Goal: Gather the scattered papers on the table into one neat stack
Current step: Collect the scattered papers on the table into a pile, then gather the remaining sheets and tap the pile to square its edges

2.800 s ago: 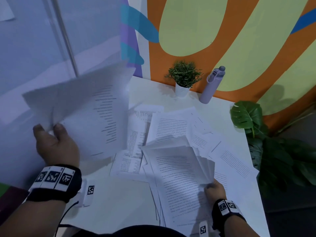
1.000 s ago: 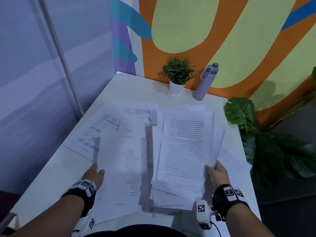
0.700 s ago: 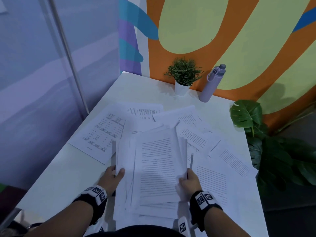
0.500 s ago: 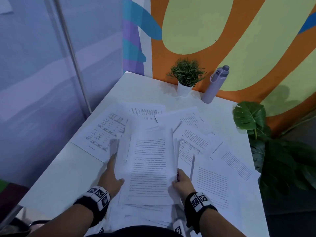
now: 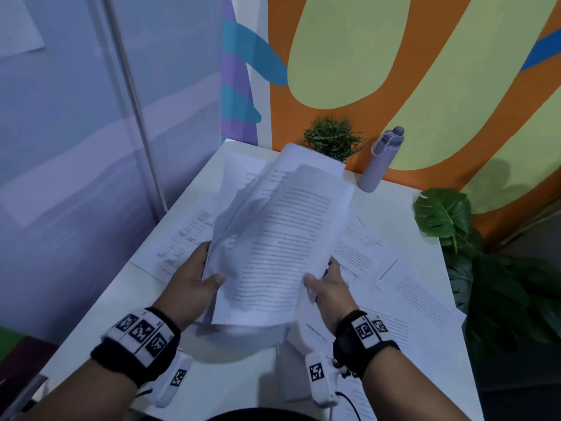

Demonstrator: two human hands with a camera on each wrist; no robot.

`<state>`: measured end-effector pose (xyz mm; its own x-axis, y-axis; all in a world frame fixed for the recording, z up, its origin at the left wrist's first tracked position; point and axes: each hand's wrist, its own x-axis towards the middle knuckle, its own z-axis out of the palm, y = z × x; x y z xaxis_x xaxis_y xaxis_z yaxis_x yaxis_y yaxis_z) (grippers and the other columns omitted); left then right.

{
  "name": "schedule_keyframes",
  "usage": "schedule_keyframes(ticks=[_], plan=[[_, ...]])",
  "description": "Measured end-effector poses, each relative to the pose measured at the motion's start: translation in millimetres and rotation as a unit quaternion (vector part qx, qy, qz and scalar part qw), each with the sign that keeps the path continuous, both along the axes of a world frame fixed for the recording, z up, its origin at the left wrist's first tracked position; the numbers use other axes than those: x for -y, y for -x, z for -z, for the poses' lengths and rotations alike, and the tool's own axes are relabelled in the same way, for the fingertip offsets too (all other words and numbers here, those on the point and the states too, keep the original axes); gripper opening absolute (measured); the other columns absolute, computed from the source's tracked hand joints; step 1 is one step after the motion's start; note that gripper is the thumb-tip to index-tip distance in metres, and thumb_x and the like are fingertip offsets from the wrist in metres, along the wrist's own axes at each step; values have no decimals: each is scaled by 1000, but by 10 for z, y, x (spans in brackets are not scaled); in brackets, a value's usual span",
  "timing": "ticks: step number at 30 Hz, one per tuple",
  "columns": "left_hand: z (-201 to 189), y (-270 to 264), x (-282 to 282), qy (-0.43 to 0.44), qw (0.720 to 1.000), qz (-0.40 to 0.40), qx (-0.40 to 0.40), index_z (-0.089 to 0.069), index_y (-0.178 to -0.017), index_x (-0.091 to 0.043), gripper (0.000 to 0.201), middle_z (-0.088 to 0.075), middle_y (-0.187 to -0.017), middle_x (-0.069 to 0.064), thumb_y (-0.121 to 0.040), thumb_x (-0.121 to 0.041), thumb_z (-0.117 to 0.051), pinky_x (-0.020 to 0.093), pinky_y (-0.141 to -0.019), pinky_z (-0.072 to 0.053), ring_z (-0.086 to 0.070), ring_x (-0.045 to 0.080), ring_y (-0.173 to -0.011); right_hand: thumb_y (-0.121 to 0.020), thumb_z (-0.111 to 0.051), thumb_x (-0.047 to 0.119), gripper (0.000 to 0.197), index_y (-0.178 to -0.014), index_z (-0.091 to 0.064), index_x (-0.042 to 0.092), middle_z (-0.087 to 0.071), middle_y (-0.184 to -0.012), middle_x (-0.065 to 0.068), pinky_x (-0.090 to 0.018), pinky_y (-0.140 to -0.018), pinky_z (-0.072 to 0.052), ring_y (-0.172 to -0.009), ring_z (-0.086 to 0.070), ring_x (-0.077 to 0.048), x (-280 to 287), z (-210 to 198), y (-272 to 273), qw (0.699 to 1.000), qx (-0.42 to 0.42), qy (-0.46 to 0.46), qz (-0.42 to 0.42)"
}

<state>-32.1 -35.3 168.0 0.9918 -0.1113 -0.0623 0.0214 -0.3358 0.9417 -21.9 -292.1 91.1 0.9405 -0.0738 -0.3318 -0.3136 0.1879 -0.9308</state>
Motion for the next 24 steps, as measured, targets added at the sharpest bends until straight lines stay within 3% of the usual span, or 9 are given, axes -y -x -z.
schedule_keyframes(ticks=[3, 6, 9, 13, 15, 16, 19, 21, 24], plan=[[-72, -55, 67, 2, 1000, 26, 16, -42, -112, -57, 48, -57, -108, -43, -89, -19, -60, 22, -94, -43, -54, -19, -104, -89, -55, -8, 56, -136, -39, 19, -63, -125, -6, -49, -99, -48, -115, -61, -29, 69, -190, -32, 996, 44, -57, 48], [-138, -79, 184, -22, 997, 63, 34, -42, -129, -40, 49, -60, -123, -22, -90, -16, -57, 30, -103, -43, -55, 0, -116, -89, -52, -10, 56, -135, -42, 19, -63, -125, -7, -53, -100, -46, -115, -60, -32, 113, -240, -30, 994, 46, -66, 68], [-247, -66, 278, -20, 993, 107, 56, -48, -117, -48, 47, -63, -114, -24, -91, -9, -54, 12, -91, -46, -58, -5, -108, -91, -49, -6, 55, -138, -42, 22, -62, -127, -5, -51, -104, -44, -116, -60, -27, 165, -205, 44, 995, 43, -46, 81], [-283, -100, 281, 38, 989, 137, 30, -52, -111, -52, 45, -65, -115, -20, -83, -17, -58, 19, -89, -50, -61, 0, -108, -88, -61, 13, 42, -126, -47, 23, -67, -82, 7, -53, -114, -30, -91, -58, -19, 237, -209, 149, 991, 44, -75, 99], [-211, -139, 278, 47, 991, 123, 5, -49, -114, -49, 45, -65, -115, -18, -82, -18, -57, 26, -92, -50, -61, 3, -109, -90, -58, 6, 64, -145, -29, 20, -65, -114, 7, -45, -114, -31, -111, -57, -20, 276, -310, 187, 989, 32, -107, 96], [-164, -158, 289, 39, 992, 116, -6, -46, -118, -49, 47, -64, -117, -17, -86, -16, -56, 30, -96, -48, -60, 4, -111, -89, -57, 2, 59, -142, -36, 17, -62, -125, 0, -45, -109, -39, -117, -58, -25, 286, -359, 199, 990, 49, -96, 90], [-25, -215, 358, -18, 997, 72, -20, -32, -138, -37, 53, -49, -137, -13, -93, -15, -50, 31, -110, -34, -47, 8, -126, -89, -55, -3, 40, -123, -58, 17, -69, -119, -8, -47, -95, -50, -114, -62, -33, 279, -468, 193, 989, 94, -24, 111], [26, -226, 423, 2, 999, 26, -31, -32, -141, -28, 51, -49, -132, -11, -94, -18, -50, 27, -107, -33, -47, 11, -124, -87, -54, -1, 42, -125, -57, 17, -68, -121, -8, -46, -97, -48, -115, -61, -30, 246, -481, 176, 984, 115, 5, 137], [90, -205, 521, 3, 997, -44, -69, -47, -132, -6, 46, -61, -120, 10, -92, -27, -53, 23, -91, -36, -56, 27, -115, -90, -50, -2, 43, -127, -54, 19, -66, -121, -6, -44, -100, -48, -114, -61, -24, 205, -461, 213, 979, 125, 56, 150]])
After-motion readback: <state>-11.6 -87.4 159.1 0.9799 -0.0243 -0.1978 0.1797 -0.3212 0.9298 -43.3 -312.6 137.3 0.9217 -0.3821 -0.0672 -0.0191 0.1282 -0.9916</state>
